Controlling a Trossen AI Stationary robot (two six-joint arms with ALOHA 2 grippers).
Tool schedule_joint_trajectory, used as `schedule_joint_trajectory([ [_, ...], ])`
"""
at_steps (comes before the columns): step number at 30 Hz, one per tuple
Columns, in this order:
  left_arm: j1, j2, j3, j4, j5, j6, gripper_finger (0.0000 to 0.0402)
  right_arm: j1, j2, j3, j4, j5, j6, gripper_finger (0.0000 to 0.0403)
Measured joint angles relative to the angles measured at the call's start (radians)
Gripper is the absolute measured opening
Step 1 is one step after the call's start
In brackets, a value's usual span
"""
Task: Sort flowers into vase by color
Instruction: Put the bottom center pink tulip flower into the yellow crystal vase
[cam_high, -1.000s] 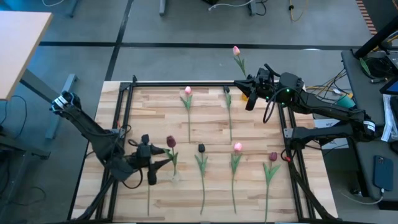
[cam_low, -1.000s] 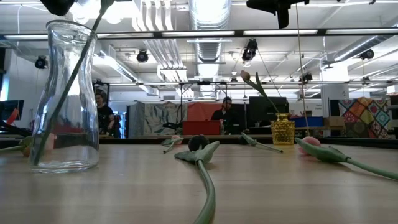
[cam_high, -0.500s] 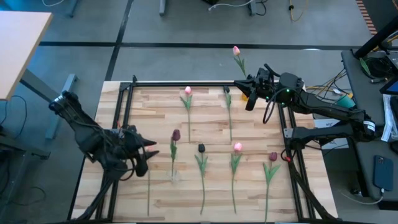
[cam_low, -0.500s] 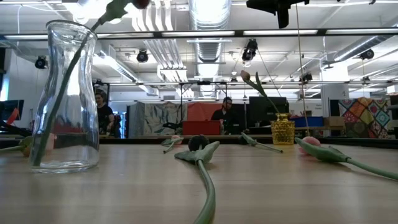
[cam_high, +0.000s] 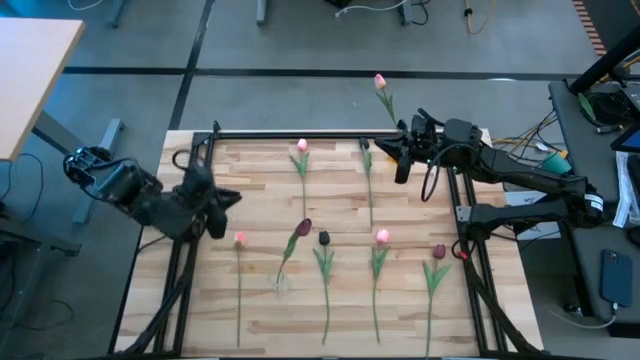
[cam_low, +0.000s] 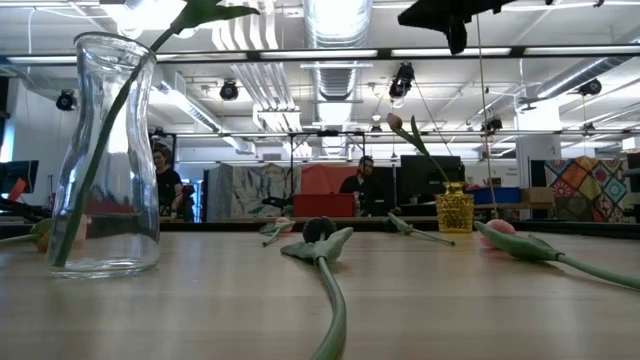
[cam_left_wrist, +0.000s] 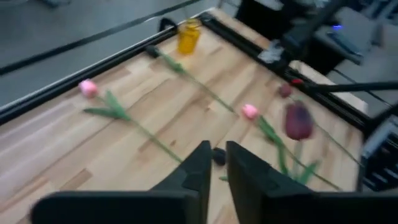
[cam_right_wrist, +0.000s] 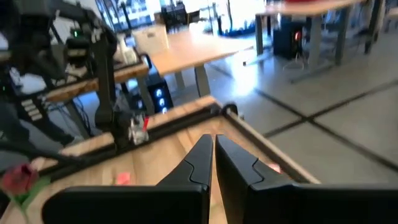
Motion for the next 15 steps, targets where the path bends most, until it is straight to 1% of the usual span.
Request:
schedule_joint_trajectory([
  [2, 0.063, -0.004, -0.013, 0.005, 0.029, 0.001, 0.0007, -0.001, 0.0, 0.0, -0.046, -0.003, 0.019, 0.0013],
  [5, 0.15, 0.0, -0.04, 0.059, 0.07, 0.052, 0.0006, -0.012, -0.004, 0.0, -0.095, -0.003, 0.02, 0.0013],
  [7, 0.208, 0.001, -0.075, 0.136, 0.118, 0.112, 0.0003, -0.026, -0.006, 0.0, -0.125, -0.002, 0.02, 0.0013],
  [9, 0.271, -0.005, -0.128, 0.251, 0.184, 0.2, 0.0001, -0.042, -0.005, 0.0, -0.166, -0.002, 0.027, 0.0013],
  [11, 0.339, -0.019, -0.198, 0.384, 0.289, 0.294, 0.0001, -0.056, -0.005, 0.0, -0.206, -0.002, 0.049, 0.0013],
  [15, 0.51, -0.054, -0.354, 0.682, 0.607, 0.485, 0.0, -0.066, -0.005, 0.0, -0.258, 0.001, 0.093, 0.0013],
])
